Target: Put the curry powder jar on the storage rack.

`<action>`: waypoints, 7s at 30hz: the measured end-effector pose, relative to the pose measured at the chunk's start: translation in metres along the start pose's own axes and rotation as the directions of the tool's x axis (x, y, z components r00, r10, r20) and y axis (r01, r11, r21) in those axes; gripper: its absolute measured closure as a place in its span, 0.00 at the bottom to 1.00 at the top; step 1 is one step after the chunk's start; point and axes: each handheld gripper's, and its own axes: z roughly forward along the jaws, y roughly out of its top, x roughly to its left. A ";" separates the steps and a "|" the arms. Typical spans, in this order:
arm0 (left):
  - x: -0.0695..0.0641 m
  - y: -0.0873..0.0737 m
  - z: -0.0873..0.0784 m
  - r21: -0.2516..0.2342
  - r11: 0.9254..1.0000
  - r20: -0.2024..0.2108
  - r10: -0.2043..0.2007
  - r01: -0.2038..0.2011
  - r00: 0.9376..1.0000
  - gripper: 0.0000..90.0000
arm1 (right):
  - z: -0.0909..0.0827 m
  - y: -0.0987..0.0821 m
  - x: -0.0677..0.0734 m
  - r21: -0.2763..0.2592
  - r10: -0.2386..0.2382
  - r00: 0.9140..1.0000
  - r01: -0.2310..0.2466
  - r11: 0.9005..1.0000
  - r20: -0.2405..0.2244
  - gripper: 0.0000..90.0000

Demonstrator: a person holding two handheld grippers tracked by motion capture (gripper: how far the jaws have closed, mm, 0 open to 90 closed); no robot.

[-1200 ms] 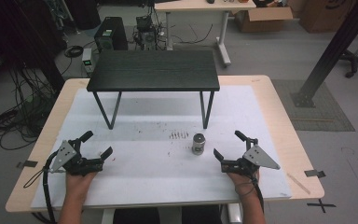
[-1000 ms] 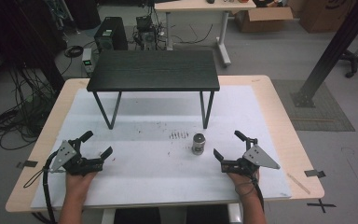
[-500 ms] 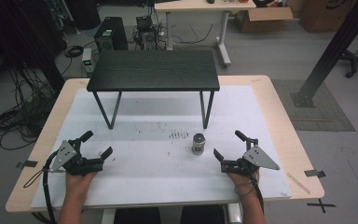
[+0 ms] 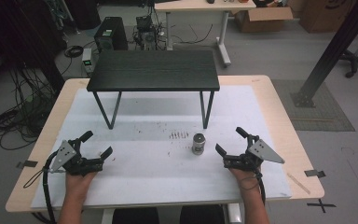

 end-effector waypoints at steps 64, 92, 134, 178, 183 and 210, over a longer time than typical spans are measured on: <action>0.000 0.000 0.000 0.000 1.000 0.001 -0.002 0.002 1.000 0.00 | 0.073 0.010 0.016 0.413 0.082 0.967 0.024 0.911 -0.239 0.14; 0.000 0.000 0.000 -0.001 1.000 0.001 -0.003 0.003 1.000 0.00 | 0.075 0.005 0.021 0.435 0.102 0.962 0.019 0.900 -0.254 0.49; 0.000 0.000 0.000 -0.002 1.000 0.000 -0.003 0.003 1.000 0.00 | 0.091 0.098 0.026 0.420 0.084 0.944 0.061 0.906 -0.319 0.54; 0.001 0.000 0.000 -0.001 1.000 0.001 -0.007 0.007 1.000 0.00 | 0.142 0.226 0.017 0.326 0.054 0.940 0.063 0.943 -0.337 0.54; 0.001 0.000 0.000 -0.002 1.000 0.001 -0.009 0.009 1.000 0.00 | 0.154 0.232 0.015 0.333 0.063 0.943 0.052 0.942 -0.326 0.54; 0.001 0.000 0.000 -0.001 1.000 0.001 -0.008 0.008 1.000 0.00 | 0.206 0.222 0.008 0.380 0.087 0.971 0.004 0.925 -0.223 0.54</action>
